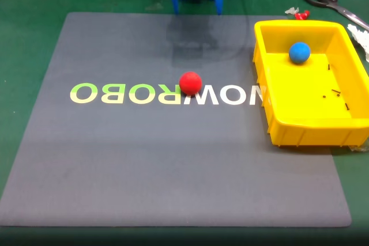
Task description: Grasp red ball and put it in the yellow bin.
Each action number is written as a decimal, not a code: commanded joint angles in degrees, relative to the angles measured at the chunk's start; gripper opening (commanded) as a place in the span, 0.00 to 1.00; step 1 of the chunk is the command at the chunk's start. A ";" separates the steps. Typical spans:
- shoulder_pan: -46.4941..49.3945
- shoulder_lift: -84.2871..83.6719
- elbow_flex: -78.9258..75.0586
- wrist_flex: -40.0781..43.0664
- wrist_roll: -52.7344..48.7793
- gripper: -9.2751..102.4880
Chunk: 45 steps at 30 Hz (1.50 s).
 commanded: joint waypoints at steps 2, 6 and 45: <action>1.49 -7.82 -7.21 -4.83 -0.97 0.41; 1.85 -15.03 -10.11 -9.40 -1.58 0.41; -1.67 -63.90 -45.62 -21.18 -3.08 0.40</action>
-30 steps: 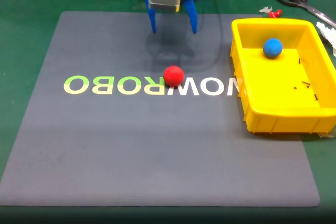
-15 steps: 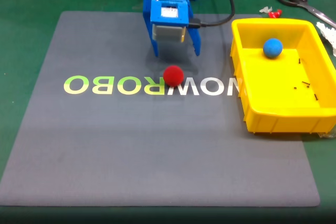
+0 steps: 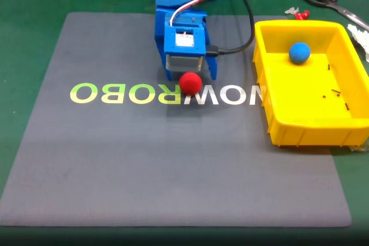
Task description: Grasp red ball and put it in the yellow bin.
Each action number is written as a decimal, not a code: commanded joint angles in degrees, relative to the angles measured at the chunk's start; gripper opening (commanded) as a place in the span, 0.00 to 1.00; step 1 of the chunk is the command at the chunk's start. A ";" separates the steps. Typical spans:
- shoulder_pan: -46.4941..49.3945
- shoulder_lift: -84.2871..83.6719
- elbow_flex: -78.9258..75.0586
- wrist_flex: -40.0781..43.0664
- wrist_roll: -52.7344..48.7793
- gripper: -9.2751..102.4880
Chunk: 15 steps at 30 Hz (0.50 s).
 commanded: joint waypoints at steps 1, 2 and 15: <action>0.18 -0.70 -5.10 -1.67 0.00 0.40; -0.09 -1.23 -5.45 -1.85 0.09 0.40; -2.99 -6.06 -7.91 -4.39 1.32 0.33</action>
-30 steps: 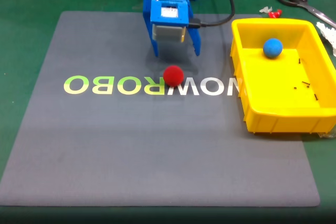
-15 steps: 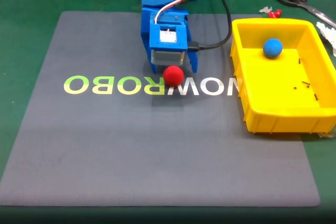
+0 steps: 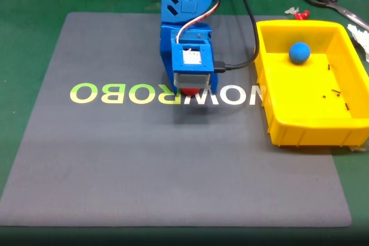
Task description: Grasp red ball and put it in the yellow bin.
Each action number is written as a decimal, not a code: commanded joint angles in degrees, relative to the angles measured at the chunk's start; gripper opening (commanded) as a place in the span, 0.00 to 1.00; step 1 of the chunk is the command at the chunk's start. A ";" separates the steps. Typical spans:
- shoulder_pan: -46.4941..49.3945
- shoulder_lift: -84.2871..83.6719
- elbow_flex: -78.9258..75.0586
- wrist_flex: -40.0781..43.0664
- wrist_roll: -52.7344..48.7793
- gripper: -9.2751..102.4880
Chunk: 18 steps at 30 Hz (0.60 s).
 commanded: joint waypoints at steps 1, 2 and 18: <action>-0.62 0.79 -4.57 -1.32 1.23 0.32; -0.62 0.79 -4.66 -1.32 1.23 0.32; -0.70 -0.79 -5.01 -2.29 2.46 0.10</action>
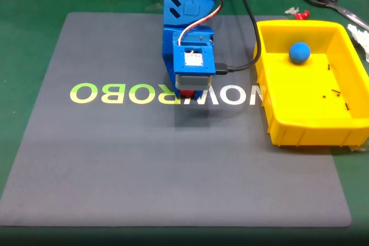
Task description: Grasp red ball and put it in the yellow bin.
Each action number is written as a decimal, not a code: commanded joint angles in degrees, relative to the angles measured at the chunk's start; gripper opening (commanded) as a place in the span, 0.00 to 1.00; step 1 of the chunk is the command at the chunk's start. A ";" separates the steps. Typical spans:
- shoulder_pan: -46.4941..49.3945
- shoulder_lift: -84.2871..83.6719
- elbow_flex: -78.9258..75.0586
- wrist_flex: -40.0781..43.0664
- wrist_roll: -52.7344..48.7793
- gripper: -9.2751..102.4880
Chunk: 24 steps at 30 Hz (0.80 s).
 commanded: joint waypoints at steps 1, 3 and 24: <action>-0.18 0.62 -3.78 -1.14 0.79 0.09; -0.26 0.62 -3.78 -0.97 0.79 0.08; -1.67 15.47 -3.78 0.00 2.90 0.08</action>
